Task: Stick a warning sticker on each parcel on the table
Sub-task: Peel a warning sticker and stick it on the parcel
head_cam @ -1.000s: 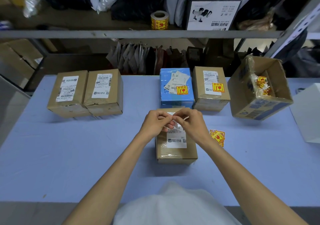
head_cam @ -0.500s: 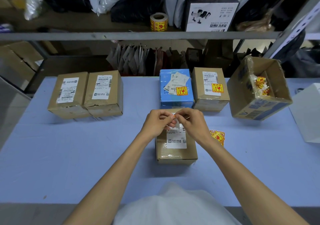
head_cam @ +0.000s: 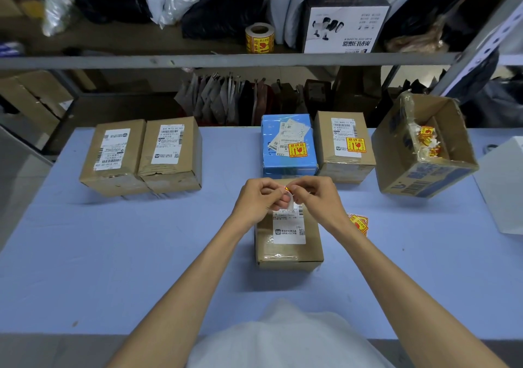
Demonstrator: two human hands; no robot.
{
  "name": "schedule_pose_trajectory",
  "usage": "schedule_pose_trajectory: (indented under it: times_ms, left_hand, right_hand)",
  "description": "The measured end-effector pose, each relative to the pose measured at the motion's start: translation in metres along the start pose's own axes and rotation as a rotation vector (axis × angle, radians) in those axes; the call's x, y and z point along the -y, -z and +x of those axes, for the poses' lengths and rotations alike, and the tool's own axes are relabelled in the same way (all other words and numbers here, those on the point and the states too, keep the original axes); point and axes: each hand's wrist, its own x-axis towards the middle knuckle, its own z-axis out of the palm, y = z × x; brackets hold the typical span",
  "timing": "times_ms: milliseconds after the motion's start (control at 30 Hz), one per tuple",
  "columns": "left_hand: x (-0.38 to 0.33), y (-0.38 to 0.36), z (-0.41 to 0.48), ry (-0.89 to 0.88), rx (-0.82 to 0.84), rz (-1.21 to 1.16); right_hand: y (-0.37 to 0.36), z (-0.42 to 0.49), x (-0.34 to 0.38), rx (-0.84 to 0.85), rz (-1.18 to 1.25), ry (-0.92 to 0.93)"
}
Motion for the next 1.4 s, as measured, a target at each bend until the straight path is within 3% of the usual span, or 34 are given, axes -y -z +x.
schedule_pose_trajectory:
  times_ms: [667,933,1400]
  left_hand:
    - [-0.001,-0.001,-0.002,-0.061,0.043,0.048]
    - [0.000,-0.005,0.002,-0.048,-0.028,-0.010]
    - [0.000,-0.015,0.010,-0.068,-0.046,0.074]
  right_hand:
    - [0.003,0.001,-0.003,0.023,0.016,0.010]
    - [-0.003,0.000,0.002,-0.050,0.213,-0.068]
    - [-0.002,-0.004,0.003,-0.147,0.328,-0.152]
